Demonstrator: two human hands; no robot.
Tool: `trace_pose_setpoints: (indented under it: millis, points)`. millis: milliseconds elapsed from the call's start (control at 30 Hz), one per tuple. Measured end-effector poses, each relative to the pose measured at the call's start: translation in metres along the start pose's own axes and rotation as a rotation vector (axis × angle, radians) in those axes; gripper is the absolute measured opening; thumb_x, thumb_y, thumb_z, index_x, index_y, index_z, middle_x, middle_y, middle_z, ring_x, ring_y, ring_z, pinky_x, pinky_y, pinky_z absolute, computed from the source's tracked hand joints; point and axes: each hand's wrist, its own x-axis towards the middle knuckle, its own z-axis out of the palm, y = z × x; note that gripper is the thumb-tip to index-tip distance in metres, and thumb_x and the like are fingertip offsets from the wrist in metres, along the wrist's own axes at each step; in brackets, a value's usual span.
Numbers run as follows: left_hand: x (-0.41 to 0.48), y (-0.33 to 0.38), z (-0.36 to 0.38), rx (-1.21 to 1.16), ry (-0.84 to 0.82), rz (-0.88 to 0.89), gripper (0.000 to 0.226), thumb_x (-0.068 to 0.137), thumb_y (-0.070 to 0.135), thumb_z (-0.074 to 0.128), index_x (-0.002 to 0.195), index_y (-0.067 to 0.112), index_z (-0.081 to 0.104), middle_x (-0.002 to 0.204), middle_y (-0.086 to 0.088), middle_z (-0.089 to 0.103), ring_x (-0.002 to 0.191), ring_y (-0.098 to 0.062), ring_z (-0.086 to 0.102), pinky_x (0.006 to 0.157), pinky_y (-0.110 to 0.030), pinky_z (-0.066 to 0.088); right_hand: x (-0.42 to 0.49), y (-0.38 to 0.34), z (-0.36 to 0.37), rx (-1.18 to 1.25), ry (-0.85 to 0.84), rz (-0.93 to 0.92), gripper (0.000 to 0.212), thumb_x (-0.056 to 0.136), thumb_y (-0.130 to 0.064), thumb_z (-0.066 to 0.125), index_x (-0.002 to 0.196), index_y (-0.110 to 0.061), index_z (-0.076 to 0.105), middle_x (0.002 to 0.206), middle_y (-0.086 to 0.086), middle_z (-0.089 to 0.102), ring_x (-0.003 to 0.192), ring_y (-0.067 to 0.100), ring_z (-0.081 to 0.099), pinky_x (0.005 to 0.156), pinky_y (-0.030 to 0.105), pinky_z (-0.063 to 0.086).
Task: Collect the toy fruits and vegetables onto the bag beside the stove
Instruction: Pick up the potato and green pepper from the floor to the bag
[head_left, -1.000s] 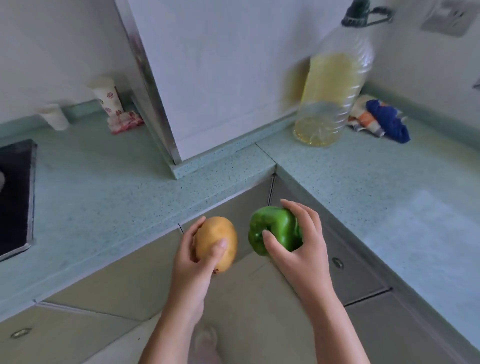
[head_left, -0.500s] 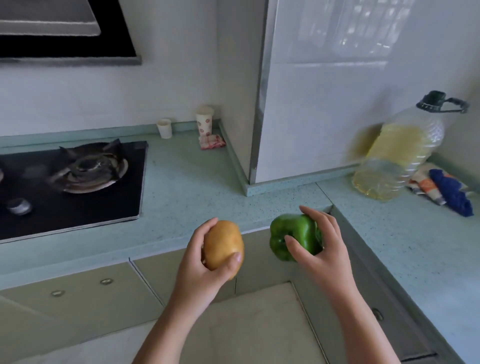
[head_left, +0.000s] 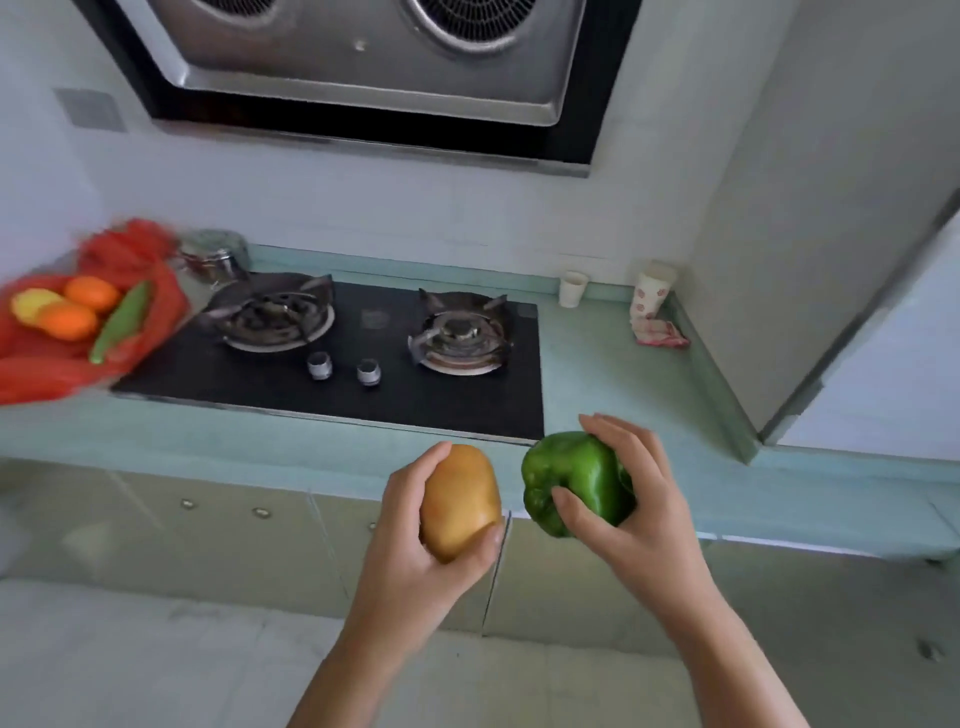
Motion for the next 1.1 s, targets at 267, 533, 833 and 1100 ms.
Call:
trace_pose_setpoints:
  millis: [267,533,833,1100]
  points:
    - [0.0,-0.054,-0.159,-0.048,0.234,-0.128,0.072,0.058,0.049,0.072,0.123,0.047,0.042,0.117,0.036,0.043,0.113,-0.001,0.048,0.089,-0.029,0.048,0.037,-0.065,0.168,0.079,-0.192,-0.089,0.052,0.064,-0.044,0.06,0.114,-0.042,0.045,0.121,-0.004,0.045,0.113,-0.004,0.041,0.089,0.002,0.03]
    - [0.002,-0.097,-0.247,0.007,0.448,-0.207,0.066,0.069,0.019,0.08,0.116,0.049,0.043,0.116,0.028,0.046,0.103,0.009,0.047,0.071,-0.007,0.045,0.067,-0.098,0.267,0.1,-0.35,-0.143,0.054,0.064,-0.038,0.067,0.114,-0.041,0.047,0.121,-0.009,0.045,0.111,-0.007,0.042,0.087,0.001,0.031]
    - [0.055,-0.15,-0.328,0.105,0.593,-0.28,0.063,0.069,0.024,0.078,0.117,0.044,0.043,0.117,0.024,0.045,0.102,0.008,0.047,0.075,-0.02,0.048,0.144,-0.104,0.382,0.15,-0.451,-0.151,0.061,0.069,-0.008,0.077,0.113,-0.04,0.05,0.122,-0.008,0.046,0.109,-0.006,0.043,0.084,0.002,0.035]
    - [0.174,-0.199,-0.43,0.247,0.597,-0.292,0.067,0.066,0.031,0.079,0.122,0.039,0.042,0.119,0.019,0.047,0.107,0.003,0.047,0.085,-0.024,0.044,0.252,-0.114,0.503,0.206,-0.511,-0.17,0.063,0.07,-0.012,0.076,0.113,-0.046,0.044,0.124,-0.008,0.042,0.116,-0.006,0.037,0.085,-0.002,0.03]
